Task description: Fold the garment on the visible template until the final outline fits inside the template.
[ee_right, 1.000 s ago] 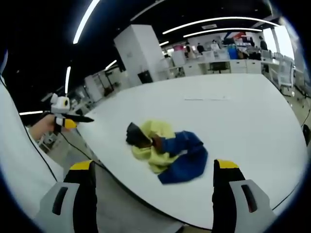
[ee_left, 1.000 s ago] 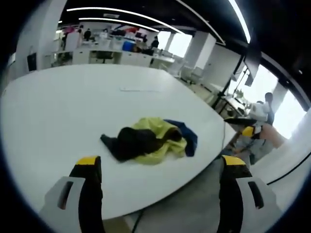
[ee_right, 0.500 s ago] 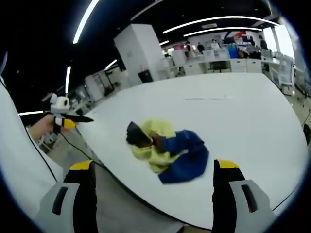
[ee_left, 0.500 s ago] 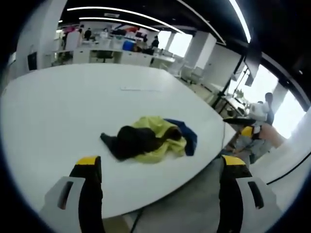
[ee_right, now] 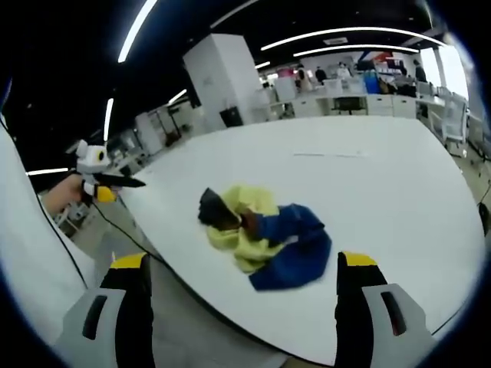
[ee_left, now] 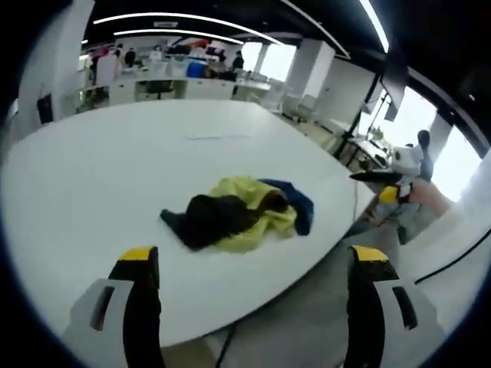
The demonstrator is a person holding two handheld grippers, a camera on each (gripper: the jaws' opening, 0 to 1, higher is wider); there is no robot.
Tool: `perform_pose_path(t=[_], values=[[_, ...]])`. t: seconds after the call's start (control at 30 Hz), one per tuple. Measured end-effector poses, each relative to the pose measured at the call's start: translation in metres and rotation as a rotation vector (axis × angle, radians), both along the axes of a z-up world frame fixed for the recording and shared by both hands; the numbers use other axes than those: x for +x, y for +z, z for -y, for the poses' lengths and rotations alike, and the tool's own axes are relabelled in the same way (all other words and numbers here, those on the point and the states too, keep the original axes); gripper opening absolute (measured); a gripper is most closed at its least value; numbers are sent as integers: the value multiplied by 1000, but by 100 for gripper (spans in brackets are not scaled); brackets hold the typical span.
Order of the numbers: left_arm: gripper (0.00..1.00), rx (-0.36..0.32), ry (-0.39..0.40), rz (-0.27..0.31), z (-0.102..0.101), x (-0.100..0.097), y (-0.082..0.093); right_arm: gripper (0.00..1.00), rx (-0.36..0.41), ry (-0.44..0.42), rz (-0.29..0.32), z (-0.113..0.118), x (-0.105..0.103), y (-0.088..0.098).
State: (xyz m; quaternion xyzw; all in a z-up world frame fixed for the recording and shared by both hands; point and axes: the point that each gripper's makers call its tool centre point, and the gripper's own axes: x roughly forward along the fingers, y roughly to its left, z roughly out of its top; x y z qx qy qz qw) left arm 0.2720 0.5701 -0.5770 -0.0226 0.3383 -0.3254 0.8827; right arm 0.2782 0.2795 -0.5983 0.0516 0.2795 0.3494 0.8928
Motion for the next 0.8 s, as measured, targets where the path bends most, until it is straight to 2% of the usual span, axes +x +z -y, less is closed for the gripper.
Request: perform_pose_path(t=[0.27,0.8], values=[[99,-5,3,-8,1,6,-5,100,-48,32,6,-7,4,-4],[97,-7,-22,-31,13,12,-16,98,-81,58,-8,-11,6,-11]])
